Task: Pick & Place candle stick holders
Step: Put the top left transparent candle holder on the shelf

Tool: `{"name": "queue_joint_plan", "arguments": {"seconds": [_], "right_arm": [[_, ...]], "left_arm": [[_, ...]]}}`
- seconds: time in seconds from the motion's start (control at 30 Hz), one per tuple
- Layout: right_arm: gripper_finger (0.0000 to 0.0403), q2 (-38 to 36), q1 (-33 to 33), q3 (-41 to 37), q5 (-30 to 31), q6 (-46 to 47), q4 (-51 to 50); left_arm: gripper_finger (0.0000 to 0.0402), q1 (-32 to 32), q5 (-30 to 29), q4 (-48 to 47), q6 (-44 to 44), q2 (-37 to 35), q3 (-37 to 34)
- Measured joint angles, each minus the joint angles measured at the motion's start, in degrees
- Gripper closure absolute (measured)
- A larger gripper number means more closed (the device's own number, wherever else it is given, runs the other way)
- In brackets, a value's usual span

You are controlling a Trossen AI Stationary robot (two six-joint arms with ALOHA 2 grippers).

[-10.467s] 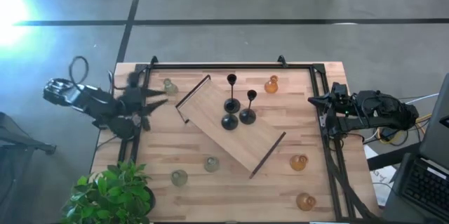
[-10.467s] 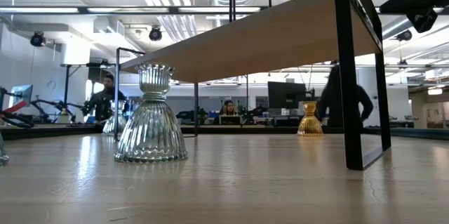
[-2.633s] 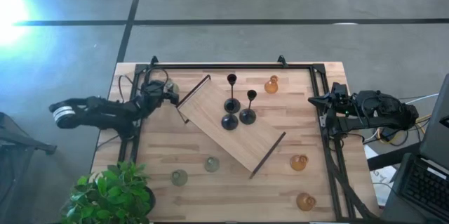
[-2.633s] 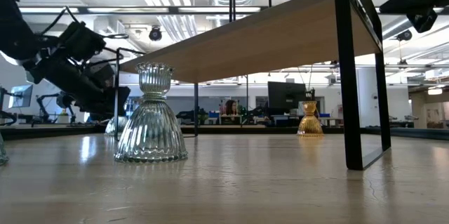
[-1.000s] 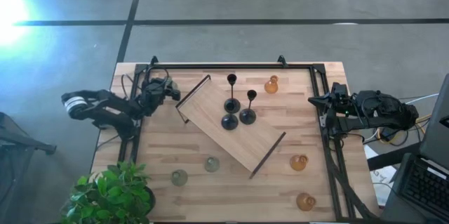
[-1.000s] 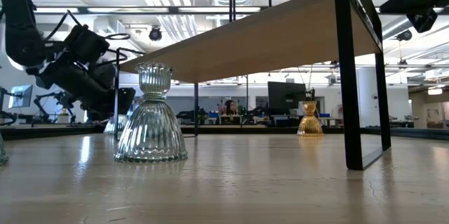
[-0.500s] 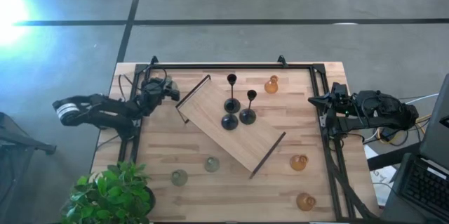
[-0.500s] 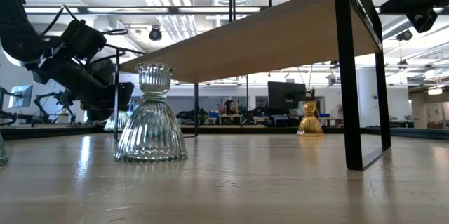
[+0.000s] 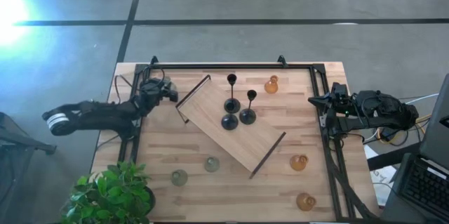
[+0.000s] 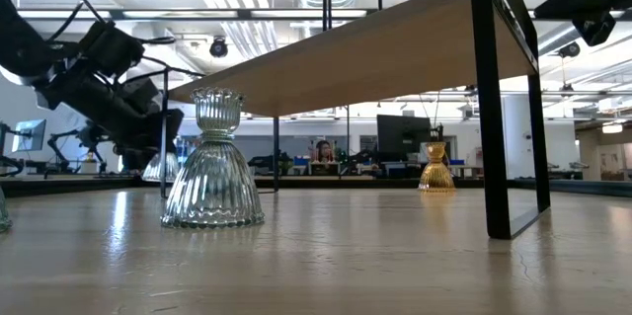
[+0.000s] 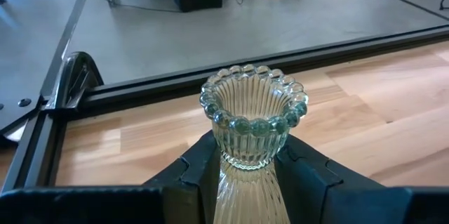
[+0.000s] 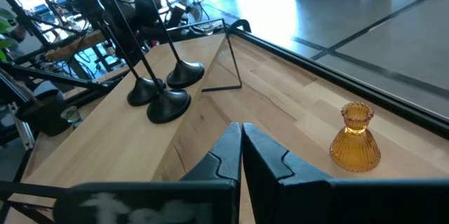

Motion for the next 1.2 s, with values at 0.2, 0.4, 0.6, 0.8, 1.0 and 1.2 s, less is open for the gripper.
{"name": "queue_joint_plan", "arguments": {"seconds": [0.2, 0.4, 0.6, 0.8, 1.0, 1.2], "right_arm": [[0.0394, 0.0, 0.0, 0.0, 0.02, -0.02, 0.0], [0.0394, -0.01, 0.02, 0.0, 0.0, -0.01, 0.01], [0.0394, 0.0, 0.01, 0.01, 0.0, -0.01, 0.01], [0.0394, -0.02, 0.02, 0.0, 0.0, 0.0, 0.0], [0.0394, -0.01, 0.01, 0.0, 0.0, -0.01, 0.01], [0.0394, -0.02, 0.01, 0.0, 0.0, 0.0, 0.01]], "left_arm": [[0.0278, -0.72, 0.38, -4.16, -0.55, -5.14, 0.1], [0.0278, -0.94, 1.62, -9.38, -1.84, -10.12, 1.21], [0.0278, -1.05, 1.68, -19.36, -0.51, -13.51, 4.7], [0.0278, -1.2, 3.73, -22.52, 1.29, -15.8, 6.31], [0.0278, -1.49, 6.36, -29.84, 2.27, -19.21, 8.1], [0.0278, -1.47, 7.64, -35.22, 4.64, -23.5, 11.43]]}}
